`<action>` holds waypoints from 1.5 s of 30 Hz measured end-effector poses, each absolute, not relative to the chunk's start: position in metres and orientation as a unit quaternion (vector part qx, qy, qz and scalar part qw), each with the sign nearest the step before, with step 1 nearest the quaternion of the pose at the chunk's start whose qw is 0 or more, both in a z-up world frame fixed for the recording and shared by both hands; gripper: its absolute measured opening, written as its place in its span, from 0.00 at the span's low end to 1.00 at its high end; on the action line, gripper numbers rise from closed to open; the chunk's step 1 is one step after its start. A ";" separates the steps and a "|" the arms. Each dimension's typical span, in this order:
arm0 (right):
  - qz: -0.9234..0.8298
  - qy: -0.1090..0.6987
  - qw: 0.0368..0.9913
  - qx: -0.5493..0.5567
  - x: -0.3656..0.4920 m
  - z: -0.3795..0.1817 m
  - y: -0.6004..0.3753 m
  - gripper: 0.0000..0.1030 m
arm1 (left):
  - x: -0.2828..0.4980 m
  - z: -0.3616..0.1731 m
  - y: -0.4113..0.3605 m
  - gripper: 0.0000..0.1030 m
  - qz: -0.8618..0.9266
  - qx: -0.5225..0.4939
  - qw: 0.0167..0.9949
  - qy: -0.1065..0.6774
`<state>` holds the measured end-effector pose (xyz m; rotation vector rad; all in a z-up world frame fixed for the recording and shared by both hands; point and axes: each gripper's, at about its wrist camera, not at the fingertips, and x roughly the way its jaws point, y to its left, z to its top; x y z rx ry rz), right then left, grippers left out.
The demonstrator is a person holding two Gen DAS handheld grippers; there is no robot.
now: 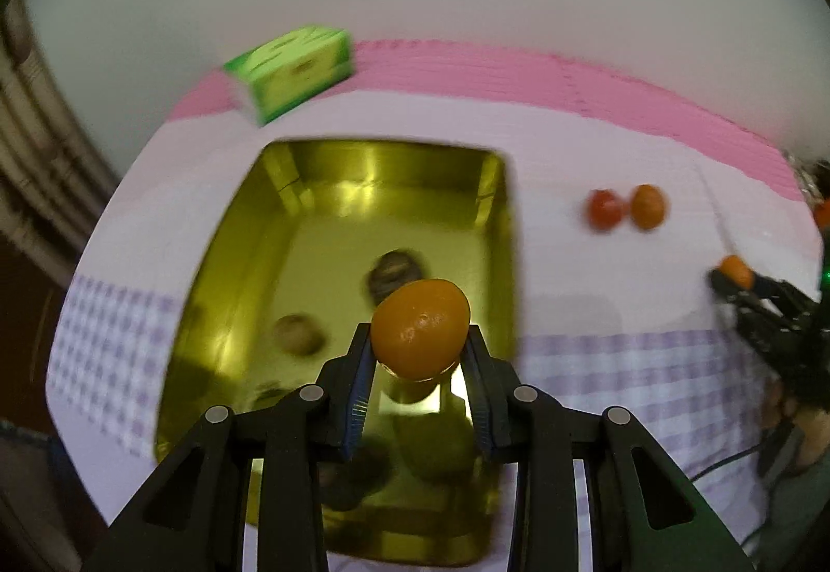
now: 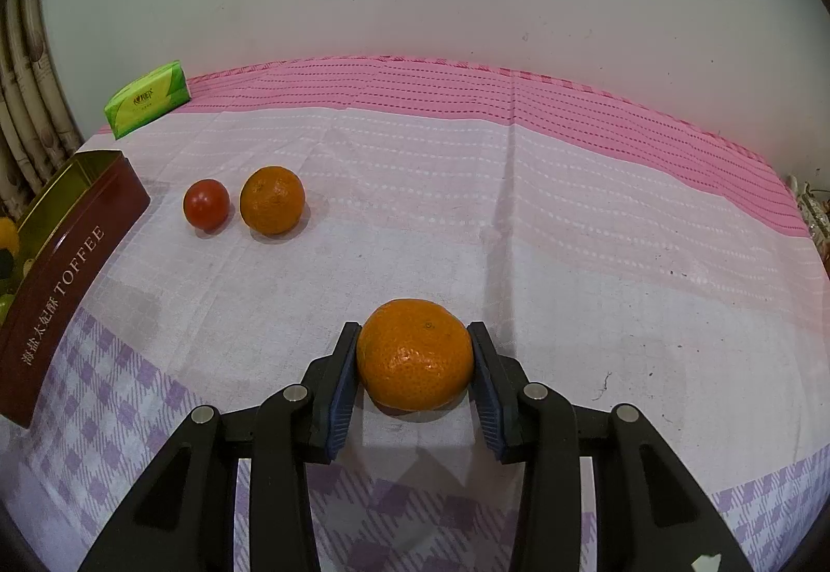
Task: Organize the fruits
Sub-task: 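Carry the orange into the tin and open the left tool, then lower the large orange into the tin and open the right tool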
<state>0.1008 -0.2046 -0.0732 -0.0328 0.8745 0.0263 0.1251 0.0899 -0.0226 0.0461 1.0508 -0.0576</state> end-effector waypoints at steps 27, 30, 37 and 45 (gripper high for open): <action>0.012 0.423 0.906 -0.016 0.101 -0.073 -0.205 0.37 | 0.126 -0.061 0.117 0.35 -0.008 0.029 0.838 0.545; 0.012 0.423 0.906 -0.017 0.101 -0.073 -0.205 0.37 | 0.125 -0.060 0.115 0.35 -0.006 0.038 0.837 0.546; 0.011 0.423 0.906 -0.021 0.101 -0.073 -0.204 0.37 | 0.118 -0.044 0.125 0.42 -0.001 0.036 0.847 0.530; 0.011 0.423 0.906 -0.022 0.101 -0.073 -0.203 0.37 | 0.100 -0.019 0.156 0.53 0.022 0.014 0.860 0.509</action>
